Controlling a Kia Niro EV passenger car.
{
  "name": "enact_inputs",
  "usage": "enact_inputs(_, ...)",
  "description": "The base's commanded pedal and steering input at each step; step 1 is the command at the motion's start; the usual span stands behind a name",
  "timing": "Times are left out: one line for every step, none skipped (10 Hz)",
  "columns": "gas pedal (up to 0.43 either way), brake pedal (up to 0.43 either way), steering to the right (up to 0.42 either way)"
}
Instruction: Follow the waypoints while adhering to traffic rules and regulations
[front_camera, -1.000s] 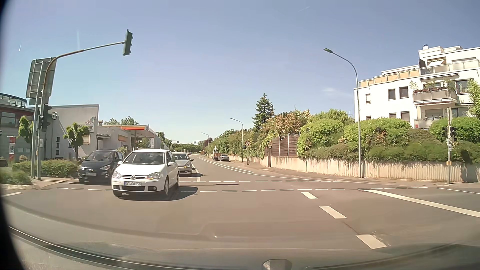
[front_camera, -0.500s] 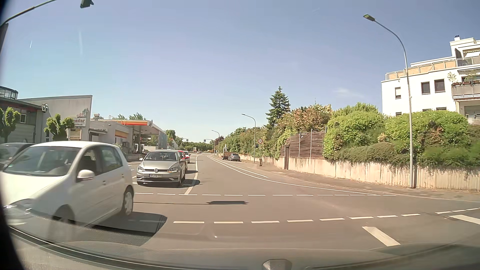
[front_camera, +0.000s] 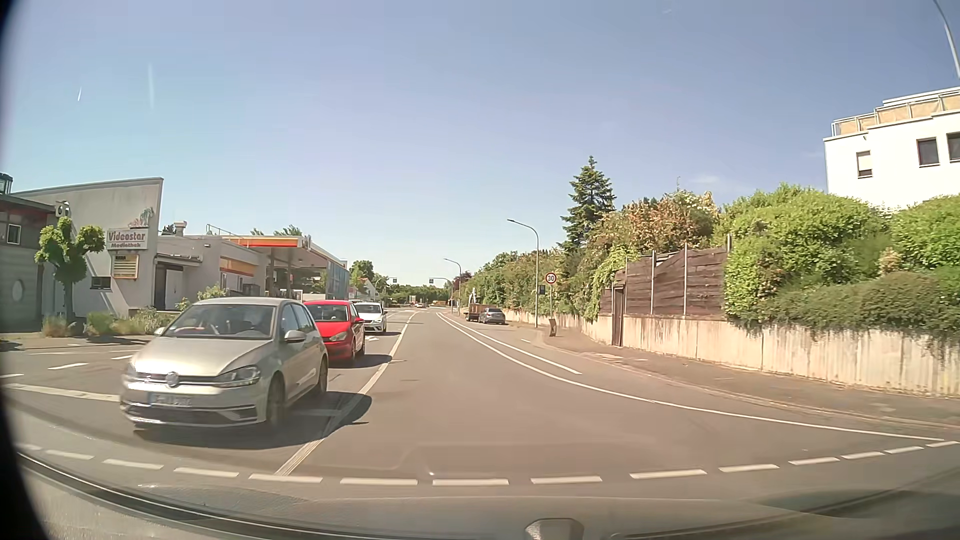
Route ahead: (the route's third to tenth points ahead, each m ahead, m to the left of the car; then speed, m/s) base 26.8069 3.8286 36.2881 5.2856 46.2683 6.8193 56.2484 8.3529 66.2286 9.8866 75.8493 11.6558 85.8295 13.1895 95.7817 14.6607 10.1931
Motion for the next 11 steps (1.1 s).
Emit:
enact_inputs(0.000,0.030,-0.044)
enact_inputs(0.000,0.030,-0.048)
enact_inputs(0.000,0.030,-0.050)
enact_inputs(0.000,0.030,-0.050)
enact_inputs(0.000,0.030,-0.050)
enact_inputs(0.000,0.030,-0.050)
enact_inputs(0.000,0.030,-0.048)
enact_inputs(0.000,0.030,-0.044)
enact_inputs(0.000,0.030,-0.041)
enact_inputs(0.000,0.030,-0.038)
enact_inputs(0.000,0.030,-0.033)
